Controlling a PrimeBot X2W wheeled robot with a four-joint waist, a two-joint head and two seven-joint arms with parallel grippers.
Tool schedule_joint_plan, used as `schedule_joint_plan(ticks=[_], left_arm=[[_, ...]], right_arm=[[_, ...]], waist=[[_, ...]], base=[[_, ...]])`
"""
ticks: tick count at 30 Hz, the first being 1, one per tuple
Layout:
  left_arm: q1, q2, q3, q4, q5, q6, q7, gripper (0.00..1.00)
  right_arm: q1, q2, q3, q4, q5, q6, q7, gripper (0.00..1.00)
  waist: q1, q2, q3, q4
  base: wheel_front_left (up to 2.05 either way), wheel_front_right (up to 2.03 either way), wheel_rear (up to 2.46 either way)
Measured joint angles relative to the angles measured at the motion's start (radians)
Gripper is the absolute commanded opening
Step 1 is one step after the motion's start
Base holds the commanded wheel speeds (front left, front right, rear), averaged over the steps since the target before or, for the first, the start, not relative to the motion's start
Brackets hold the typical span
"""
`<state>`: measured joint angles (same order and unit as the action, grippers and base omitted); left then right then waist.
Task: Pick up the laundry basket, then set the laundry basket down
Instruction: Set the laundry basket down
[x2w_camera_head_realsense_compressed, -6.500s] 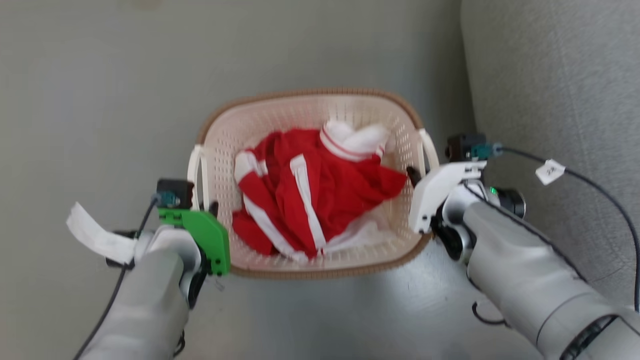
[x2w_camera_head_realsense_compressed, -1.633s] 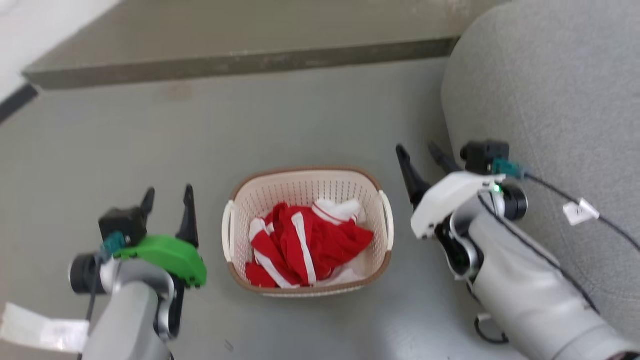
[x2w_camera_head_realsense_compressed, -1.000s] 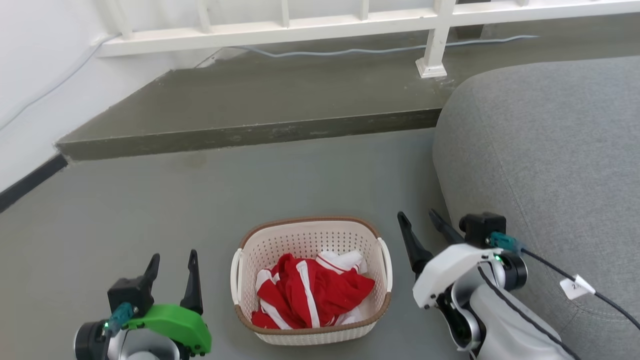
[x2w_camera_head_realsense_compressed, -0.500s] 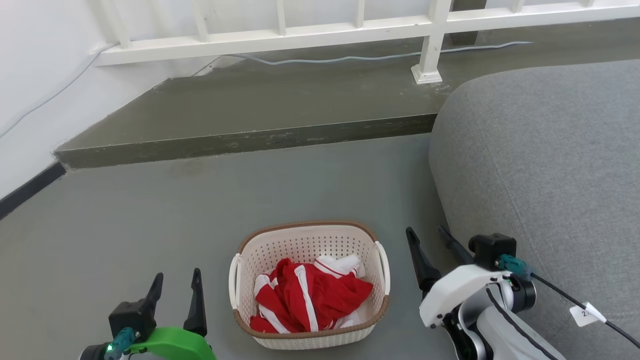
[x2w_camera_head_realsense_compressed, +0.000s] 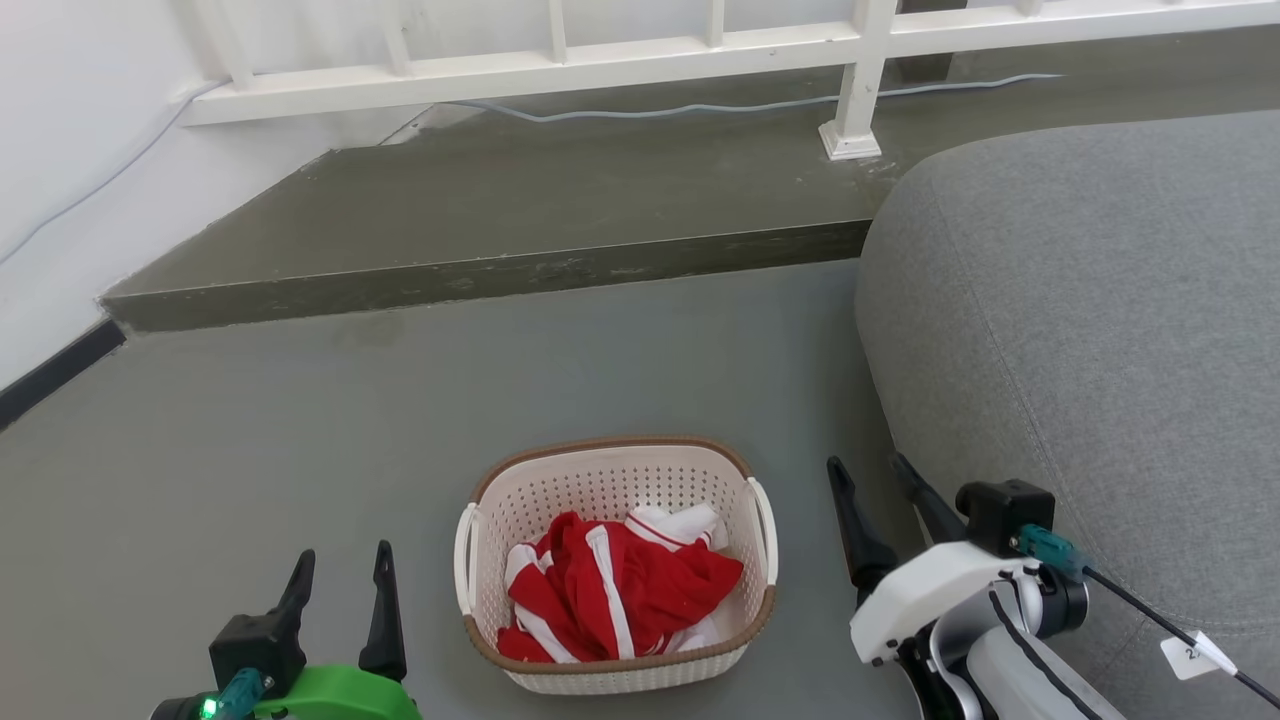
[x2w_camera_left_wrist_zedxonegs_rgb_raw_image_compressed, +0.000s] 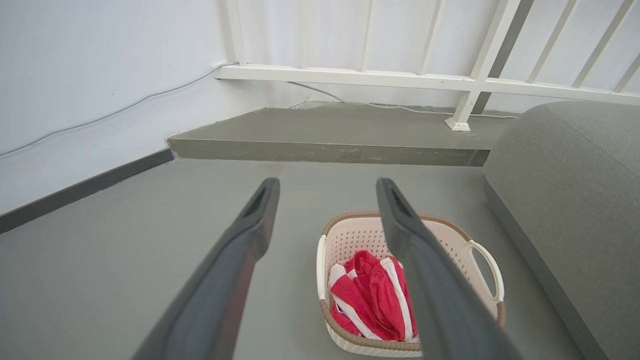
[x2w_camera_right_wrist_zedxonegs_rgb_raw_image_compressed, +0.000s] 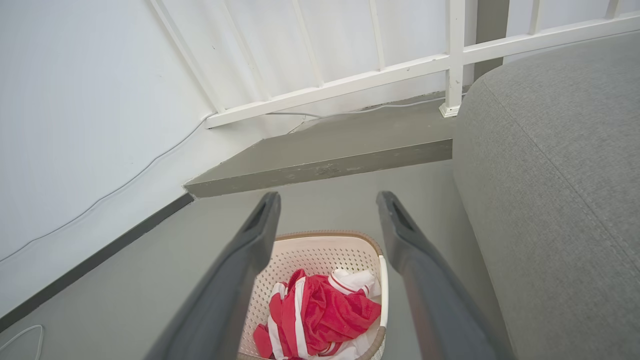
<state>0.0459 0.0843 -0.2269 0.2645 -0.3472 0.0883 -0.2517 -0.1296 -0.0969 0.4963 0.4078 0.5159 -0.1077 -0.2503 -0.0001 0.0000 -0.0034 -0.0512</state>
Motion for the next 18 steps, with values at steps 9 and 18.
schedule_joint_plan(ticks=[9,18], left_arm=[[0.007,-0.003,0.001,-0.028,0.009,0.0,0.0,1.0],[0.022,-0.005,0.007,-0.054,0.017,0.0,0.0,1.0]], right_arm=[[0.028,0.0,-0.023,-0.032,-0.026,-0.001,0.0,1.0],[0.04,0.001,-0.045,-0.057,-0.042,-0.001,0.0,1.0]], waist=[[0.0,0.0,0.005,-0.001],[0.0001,0.0,0.01,0.003]], base=[[0.0,0.0,0.0],[0.0,0.0,0.0]])
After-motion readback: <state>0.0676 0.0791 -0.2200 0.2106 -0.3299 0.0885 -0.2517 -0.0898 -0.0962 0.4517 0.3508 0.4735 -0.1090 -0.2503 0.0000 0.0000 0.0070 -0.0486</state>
